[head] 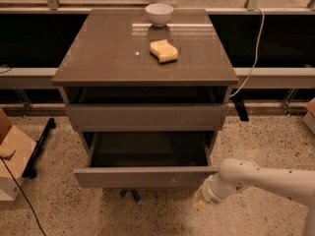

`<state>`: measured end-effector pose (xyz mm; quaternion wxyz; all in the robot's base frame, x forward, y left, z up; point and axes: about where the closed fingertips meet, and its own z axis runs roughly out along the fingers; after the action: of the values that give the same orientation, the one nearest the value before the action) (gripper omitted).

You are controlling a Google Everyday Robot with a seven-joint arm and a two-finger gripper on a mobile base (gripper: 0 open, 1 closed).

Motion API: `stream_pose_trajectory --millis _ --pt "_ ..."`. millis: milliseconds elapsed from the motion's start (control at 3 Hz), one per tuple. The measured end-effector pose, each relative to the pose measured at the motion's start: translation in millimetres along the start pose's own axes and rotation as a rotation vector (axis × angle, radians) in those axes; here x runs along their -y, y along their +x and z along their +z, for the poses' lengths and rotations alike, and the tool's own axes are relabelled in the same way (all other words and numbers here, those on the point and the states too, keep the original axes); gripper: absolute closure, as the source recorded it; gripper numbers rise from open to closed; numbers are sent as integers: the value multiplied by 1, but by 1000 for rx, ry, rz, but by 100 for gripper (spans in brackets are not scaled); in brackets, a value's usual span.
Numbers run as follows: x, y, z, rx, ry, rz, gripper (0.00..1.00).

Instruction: Close middle drawer

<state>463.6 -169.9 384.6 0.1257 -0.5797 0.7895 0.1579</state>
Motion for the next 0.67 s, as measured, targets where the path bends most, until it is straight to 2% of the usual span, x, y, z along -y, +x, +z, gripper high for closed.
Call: stream_pose_trajectory --millis 333,667 --pt "15 -17 11 6 59 -46 100" --pt "40 -35 29 29 94 -75 81"
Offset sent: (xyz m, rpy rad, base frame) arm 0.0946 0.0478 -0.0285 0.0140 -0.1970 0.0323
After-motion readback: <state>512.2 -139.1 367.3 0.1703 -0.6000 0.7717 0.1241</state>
